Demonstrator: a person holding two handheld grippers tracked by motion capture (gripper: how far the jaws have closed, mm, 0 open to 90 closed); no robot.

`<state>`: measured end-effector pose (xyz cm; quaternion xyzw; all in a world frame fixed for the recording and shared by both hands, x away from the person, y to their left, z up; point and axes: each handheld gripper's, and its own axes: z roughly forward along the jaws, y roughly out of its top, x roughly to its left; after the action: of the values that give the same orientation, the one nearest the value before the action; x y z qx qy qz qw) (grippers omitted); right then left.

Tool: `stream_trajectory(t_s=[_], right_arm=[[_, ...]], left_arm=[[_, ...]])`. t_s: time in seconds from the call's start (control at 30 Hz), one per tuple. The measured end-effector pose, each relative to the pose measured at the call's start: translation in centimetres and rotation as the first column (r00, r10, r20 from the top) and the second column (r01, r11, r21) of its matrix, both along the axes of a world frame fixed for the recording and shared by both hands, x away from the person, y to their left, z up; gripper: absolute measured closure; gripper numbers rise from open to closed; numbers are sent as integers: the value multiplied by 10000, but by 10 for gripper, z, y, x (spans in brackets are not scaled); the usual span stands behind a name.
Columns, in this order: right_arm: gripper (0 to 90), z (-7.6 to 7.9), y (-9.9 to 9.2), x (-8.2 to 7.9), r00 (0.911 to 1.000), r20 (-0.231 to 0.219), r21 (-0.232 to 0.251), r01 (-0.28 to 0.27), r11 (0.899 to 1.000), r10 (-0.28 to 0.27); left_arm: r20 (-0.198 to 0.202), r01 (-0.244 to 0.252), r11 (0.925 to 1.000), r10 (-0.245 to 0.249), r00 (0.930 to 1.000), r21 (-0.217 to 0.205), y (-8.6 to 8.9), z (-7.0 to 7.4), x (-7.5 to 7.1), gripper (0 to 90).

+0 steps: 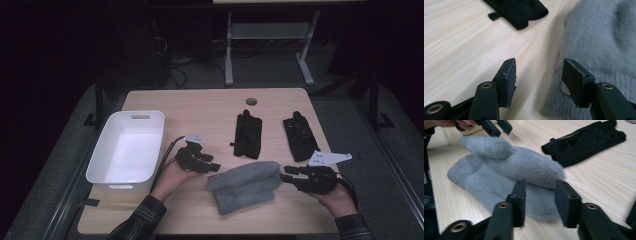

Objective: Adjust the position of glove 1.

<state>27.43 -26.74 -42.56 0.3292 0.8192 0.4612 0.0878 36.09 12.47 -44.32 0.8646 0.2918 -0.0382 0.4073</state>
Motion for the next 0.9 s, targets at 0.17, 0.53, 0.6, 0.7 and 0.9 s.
stream_trajectory(t_s=[0.17,0.53,0.6,0.7,0.9], right_arm=[[668,-4,-2,0,9997,-227,-94,35,9999,-37],[654,-15,1,2,9983,-580,-459,-44,9989,18],[654,-18,1,3,9977,-676,-459,-33,9989,2],[654,-20,0,4,9968,-801,-511,17,9987,-58],[656,-21,-2,5,9967,-805,-539,84,9985,-127]], left_arm=[[99,364,9990,-361,9993,-274,-2,4,-12,438],[924,1742,9831,-1686,9813,-565,-3,25,-58,400],[1025,1894,9815,-1857,9772,-274,-3,23,-63,375],[1257,1662,9861,-1653,9782,36,0,17,-65,405],[1443,1783,9833,-1818,9727,366,-2,16,-67,656]])
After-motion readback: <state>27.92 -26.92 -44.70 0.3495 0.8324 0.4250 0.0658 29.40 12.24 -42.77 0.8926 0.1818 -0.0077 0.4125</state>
